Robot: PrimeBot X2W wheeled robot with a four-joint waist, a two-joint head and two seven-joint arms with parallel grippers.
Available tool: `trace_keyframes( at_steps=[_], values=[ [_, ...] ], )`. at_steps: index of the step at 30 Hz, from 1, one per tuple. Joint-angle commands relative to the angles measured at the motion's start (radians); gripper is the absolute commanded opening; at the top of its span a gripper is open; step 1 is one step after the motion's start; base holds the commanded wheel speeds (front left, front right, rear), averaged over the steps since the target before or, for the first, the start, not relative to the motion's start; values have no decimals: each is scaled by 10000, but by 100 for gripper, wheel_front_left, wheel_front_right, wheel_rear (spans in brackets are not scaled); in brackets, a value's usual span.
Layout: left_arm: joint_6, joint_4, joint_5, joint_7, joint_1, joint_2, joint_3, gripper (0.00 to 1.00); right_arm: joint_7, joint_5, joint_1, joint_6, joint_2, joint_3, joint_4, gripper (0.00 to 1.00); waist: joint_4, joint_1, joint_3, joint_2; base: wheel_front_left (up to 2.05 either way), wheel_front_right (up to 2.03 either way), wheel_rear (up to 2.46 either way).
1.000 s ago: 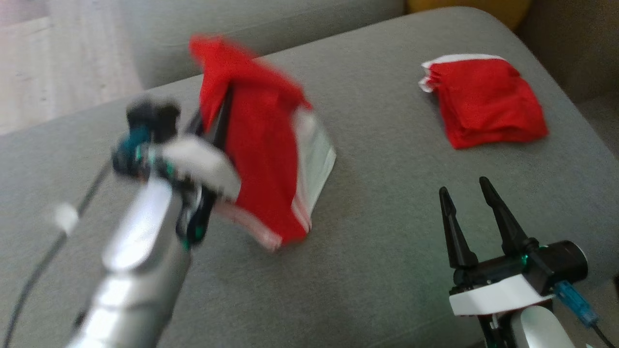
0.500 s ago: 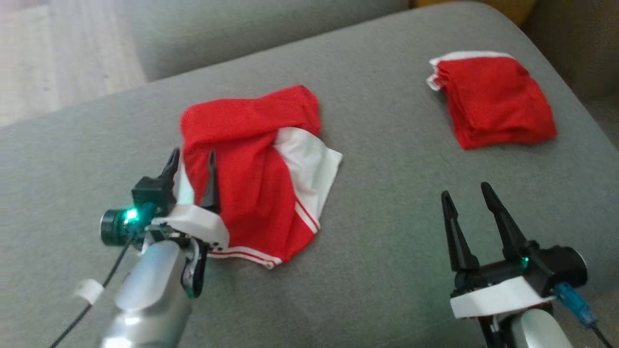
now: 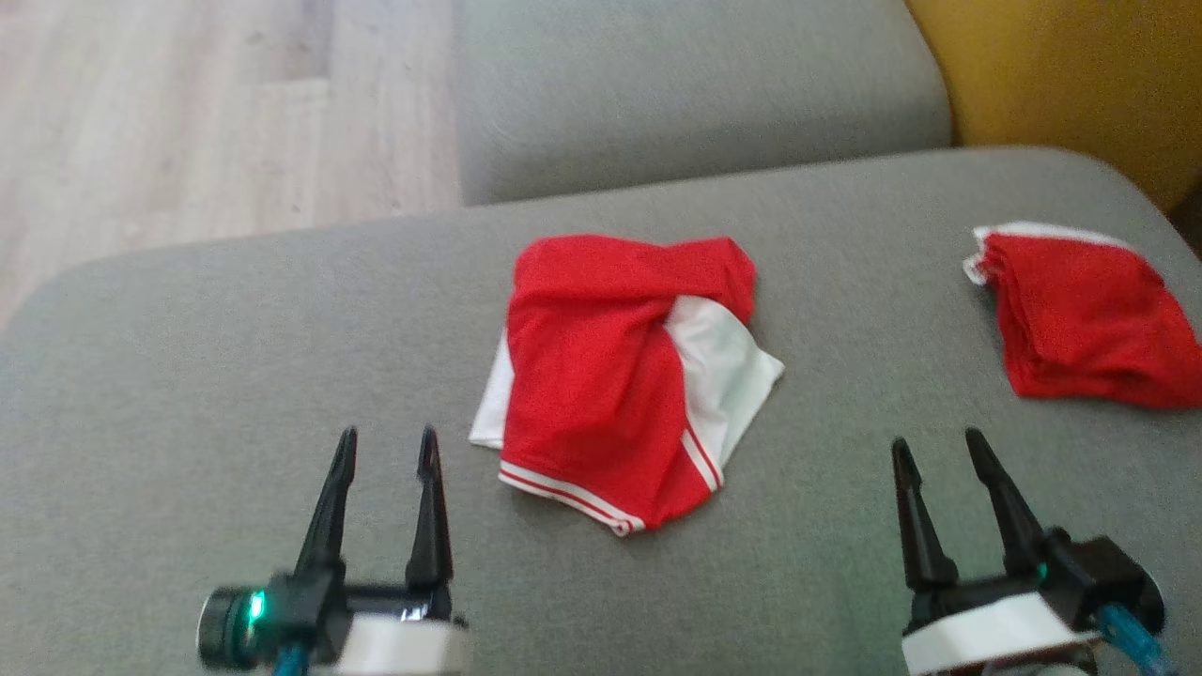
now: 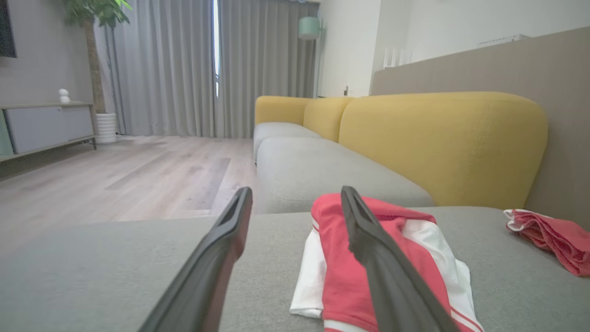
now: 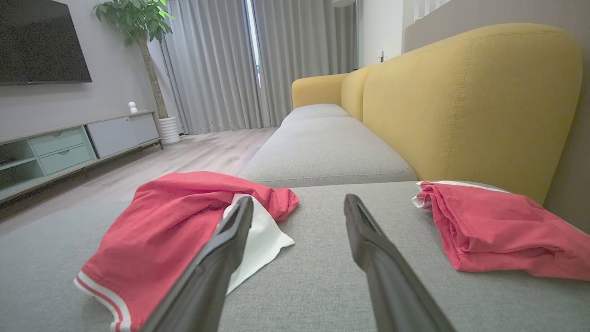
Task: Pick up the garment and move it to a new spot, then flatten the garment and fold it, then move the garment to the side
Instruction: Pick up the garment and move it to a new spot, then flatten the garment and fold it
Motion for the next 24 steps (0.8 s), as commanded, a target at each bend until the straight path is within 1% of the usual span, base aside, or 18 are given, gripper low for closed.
trace_keyframes(
  at_steps=[1, 4, 8, 11, 15, 24],
  values=[
    [83, -568, 246, -92, -90, -67, 419, 100, -63, 72, -51, -19, -33, 162, -272, 100, 373, 2, -378, -1, 0, 0, 0],
    [121, -799, 431, -92, 774, -129, 666, 100, -63, 116, 114, -19, -32, 102, -268, 100, 493, 2, -506, -1, 0, 0, 0],
    [79, -946, 690, -92, 1260, -203, 888, 100, -63, 104, 257, -19, -31, 37, -281, 100, 617, 2, -611, -1, 0, 0, 0],
    [117, -984, 796, -92, 1386, -254, 1038, 100, -63, -128, 310, -19, -31, 183, -244, 100, 675, 2, -626, -1, 0, 0, 0],
    [75, -935, 832, -93, 1414, -297, 1127, 100, -63, -154, 301, -19, -31, 366, -199, 100, 703, 2, -631, -1, 0, 0, 0],
    [-18, -774, 906, -93, 1424, -328, 1110, 100, -63, -246, 310, -19, -30, 518, -102, 100, 684, 2, -693, -1, 0, 0, 0]
  ],
)
